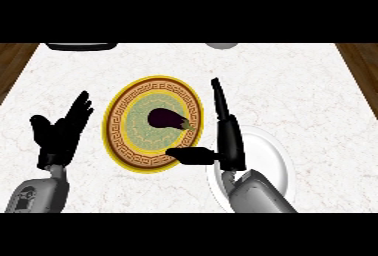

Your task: Pick the eggplant from the plate and place it in the plate

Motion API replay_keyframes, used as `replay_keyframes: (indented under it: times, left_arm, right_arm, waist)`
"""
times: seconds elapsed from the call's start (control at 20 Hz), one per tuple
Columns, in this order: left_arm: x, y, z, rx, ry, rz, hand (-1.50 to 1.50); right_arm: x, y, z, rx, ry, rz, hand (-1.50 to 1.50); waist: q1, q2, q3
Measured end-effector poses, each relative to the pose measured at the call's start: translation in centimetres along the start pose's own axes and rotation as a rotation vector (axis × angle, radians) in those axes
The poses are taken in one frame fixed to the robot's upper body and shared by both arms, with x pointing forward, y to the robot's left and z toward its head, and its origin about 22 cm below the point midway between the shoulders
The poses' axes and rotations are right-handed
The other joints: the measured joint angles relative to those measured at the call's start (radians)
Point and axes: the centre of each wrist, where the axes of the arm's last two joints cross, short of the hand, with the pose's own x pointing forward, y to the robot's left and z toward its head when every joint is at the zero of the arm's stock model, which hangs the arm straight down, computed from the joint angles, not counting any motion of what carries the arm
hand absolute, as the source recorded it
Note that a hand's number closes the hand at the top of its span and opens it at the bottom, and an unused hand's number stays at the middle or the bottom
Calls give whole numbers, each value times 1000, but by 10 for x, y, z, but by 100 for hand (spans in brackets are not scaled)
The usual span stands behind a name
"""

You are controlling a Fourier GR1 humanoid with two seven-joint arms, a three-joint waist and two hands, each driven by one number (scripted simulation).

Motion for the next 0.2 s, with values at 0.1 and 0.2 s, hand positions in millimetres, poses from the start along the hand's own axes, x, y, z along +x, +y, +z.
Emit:
replay_keyframes:
  times: [0.1,0.2]
  left_arm:
    - [8,1,-2,1,-2,-3,0]
    - [5,0,-1,3,-2,-6,0]
  right_arm:
    - [0,-5,1,8,13,14,-150]
    - [-10,-12,-2,6,24,33,-150]
  waist:
    - [0,0,0]
    - [0,0,0]
